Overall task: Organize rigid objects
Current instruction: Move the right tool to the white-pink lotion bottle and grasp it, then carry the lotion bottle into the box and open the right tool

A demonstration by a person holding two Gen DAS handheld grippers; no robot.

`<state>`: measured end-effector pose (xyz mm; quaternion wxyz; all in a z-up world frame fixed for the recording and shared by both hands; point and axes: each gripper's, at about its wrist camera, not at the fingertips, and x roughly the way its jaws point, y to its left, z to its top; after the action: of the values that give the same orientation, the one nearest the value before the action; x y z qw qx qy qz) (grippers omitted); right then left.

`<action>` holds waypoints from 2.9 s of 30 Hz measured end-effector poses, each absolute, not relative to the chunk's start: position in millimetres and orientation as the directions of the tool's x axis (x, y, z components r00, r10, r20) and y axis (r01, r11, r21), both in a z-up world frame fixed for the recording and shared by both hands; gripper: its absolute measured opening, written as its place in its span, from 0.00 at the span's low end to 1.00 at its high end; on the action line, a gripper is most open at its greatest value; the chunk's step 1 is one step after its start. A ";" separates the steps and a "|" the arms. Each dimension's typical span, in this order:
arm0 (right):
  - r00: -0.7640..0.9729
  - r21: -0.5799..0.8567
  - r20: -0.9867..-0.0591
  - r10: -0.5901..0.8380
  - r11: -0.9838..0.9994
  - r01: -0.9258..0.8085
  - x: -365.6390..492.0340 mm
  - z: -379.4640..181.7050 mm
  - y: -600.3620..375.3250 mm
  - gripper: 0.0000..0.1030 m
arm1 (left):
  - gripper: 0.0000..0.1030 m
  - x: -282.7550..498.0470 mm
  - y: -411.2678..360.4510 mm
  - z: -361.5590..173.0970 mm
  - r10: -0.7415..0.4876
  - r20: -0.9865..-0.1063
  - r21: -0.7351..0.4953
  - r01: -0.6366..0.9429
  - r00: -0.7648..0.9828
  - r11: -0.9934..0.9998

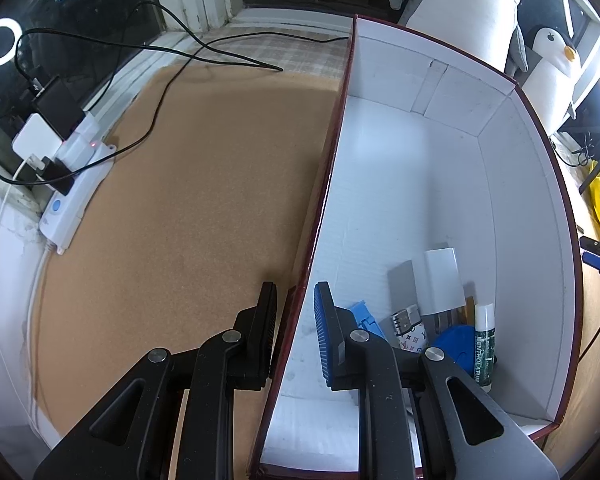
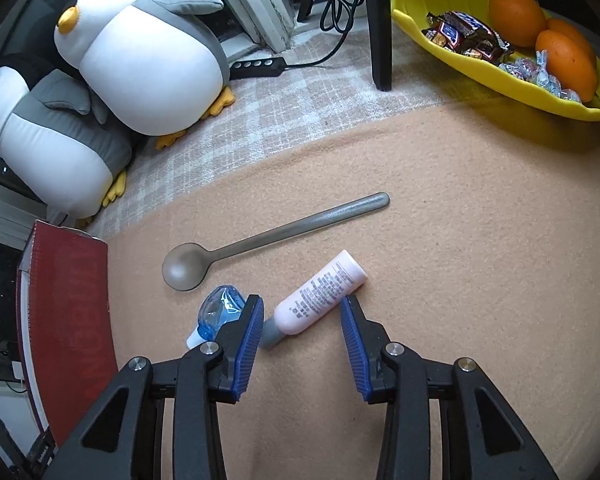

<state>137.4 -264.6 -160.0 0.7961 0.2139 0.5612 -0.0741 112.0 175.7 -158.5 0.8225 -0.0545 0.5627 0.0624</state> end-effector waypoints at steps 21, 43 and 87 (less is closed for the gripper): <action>0.324 0.128 -0.946 0.027 0.946 0.296 132.2 -169.0 -240.7 0.17 | 0.17 105.9 181.0 -158.5 0.020 -0.928 -0.045 -0.162 0.373 0.986; 0.428 0.144 -0.901 0.076 0.981 0.129 91.7 -110.1 -178.6 0.17 | 0.11 87.1 187.4 -144.6 -0.027 -0.899 -0.098 -0.142 0.436 0.985; 0.416 0.126 -0.873 0.255 0.941 -0.313 52.9 -81.1 23.7 0.17 | 0.06 80.8 191.3 -142.9 -0.049 -0.875 -0.133 -0.142 0.482 0.981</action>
<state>52.9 23.7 -81.1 0.8409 -0.0285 0.5133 0.1689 80.8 191.3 -142.9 0.8558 -0.0940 0.5080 0.0270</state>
